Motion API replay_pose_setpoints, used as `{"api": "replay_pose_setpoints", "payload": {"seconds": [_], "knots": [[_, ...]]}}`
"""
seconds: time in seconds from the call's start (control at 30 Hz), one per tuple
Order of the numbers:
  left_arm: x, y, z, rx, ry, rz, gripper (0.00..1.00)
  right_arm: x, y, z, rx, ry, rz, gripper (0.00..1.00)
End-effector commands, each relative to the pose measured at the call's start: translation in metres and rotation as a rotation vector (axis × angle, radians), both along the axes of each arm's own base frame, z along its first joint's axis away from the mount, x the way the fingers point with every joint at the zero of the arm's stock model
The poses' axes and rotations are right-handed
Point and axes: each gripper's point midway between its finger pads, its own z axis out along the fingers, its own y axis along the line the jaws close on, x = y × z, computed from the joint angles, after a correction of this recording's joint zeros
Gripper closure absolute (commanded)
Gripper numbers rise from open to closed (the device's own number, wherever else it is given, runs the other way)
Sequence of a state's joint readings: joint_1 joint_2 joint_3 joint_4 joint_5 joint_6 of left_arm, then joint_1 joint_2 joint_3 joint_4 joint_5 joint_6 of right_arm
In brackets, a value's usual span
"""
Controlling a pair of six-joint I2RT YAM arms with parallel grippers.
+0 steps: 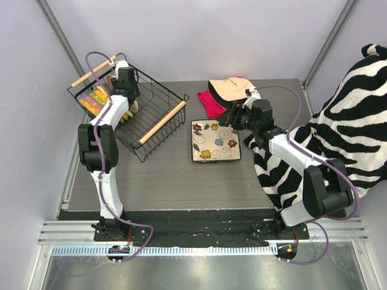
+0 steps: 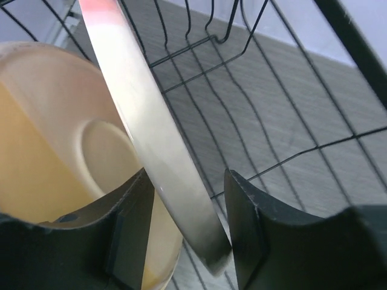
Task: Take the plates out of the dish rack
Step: Unload the plate from the dish rack.
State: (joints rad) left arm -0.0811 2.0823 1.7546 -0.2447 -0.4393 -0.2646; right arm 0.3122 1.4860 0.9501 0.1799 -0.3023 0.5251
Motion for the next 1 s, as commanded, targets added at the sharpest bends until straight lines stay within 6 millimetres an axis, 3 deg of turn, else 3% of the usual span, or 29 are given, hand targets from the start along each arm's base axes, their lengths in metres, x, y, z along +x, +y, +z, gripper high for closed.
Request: {"api": "replay_pose_setpoints", "payload": {"seconds": [0.0, 0.07, 0.1, 0.17, 0.4, 0.5, 0.53, 0.73, 0.77, 0.97], "knots": [[0.009, 0.023, 0.027, -0.150, -0.127, 0.039, 0.50, 0.009, 0.004, 0.037, 0.033, -0.105, 0.009, 0.37], [0.009, 0.019, 0.026, -0.174, -0.131, 0.035, 0.54, 0.010, 0.004, 0.034, 0.031, -0.098, 0.010, 0.37], [0.008, 0.033, 0.027, -0.194, -0.142, 0.057, 0.59, 0.010, 0.005, 0.033, 0.031, -0.095, 0.010, 0.37], [0.008, 0.034, 0.028, -0.207, -0.158, 0.057, 0.66, 0.011, 0.006, 0.032, 0.033, -0.093, 0.014, 0.37], [0.003, 0.029, 0.050, -0.215, -0.204, 0.029, 0.89, 0.009, 0.005, 0.031, 0.029, -0.089, 0.017, 0.37], [-0.003, 0.026, 0.069, -0.208, -0.246, 0.006, 0.98, 0.009, 0.005, 0.032, 0.029, -0.091, 0.018, 0.37], [-0.006, 0.026, 0.084, -0.204, -0.275, 0.000, 1.00, 0.009, 0.005, 0.033, 0.031, -0.093, 0.018, 0.37], [-0.014, 0.015, 0.121, -0.191, -0.357, -0.077, 1.00, 0.005, 0.005, 0.039, 0.038, -0.103, 0.020, 0.37], [-0.016, 0.014, 0.135, -0.185, -0.392, -0.084, 1.00, 0.004, 0.004, 0.040, 0.038, -0.103, 0.020, 0.37], [-0.025, 0.012, 0.150, -0.162, -0.412, -0.110, 1.00, -0.001, 0.002, 0.047, 0.040, -0.118, 0.016, 0.37]]}}
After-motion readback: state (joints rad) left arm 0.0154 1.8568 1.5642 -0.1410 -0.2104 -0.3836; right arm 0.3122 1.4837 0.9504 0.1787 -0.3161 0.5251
